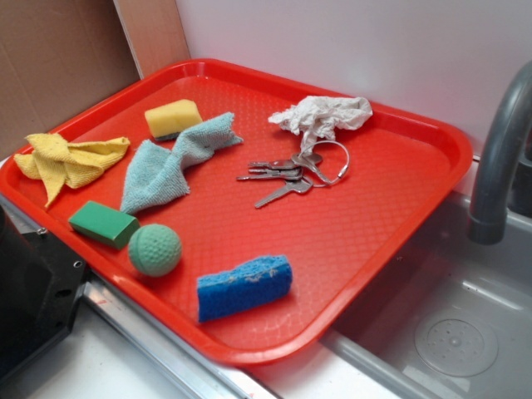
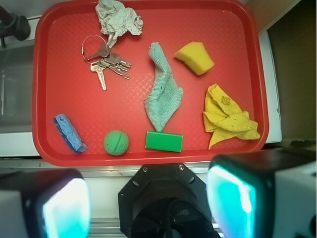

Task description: Grab the white paper.

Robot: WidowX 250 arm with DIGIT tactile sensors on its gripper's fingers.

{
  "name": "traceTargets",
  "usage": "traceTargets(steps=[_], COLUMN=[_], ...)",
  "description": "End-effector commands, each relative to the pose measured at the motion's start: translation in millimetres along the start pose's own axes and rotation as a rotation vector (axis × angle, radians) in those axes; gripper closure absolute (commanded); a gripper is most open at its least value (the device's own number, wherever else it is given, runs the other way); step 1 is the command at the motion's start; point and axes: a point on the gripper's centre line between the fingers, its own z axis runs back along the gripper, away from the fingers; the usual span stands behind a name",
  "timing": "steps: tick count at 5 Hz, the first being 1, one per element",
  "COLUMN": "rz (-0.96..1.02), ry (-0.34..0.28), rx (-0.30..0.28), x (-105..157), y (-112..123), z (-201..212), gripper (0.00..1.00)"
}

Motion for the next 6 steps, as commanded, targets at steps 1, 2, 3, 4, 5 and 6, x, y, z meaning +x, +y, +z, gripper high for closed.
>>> traceTargets(steps=[1, 2, 3, 4, 5, 6], rz=[0.000, 0.009, 0.058, 0.116, 0.116, 0.116], ry=[0.000, 0.131, -0.022, -0.113, -0.113, -0.113], rx=[0.000, 0.141, 0.108, 0.018, 0.018, 0.018], x=[0, 45, 97, 148, 148, 148], y=[0, 6, -2, -11, -11, -11], z=[0, -54, -101, -129, -129, -129], gripper=[0.00, 0.00, 0.00, 0.00, 0.00, 0.00])
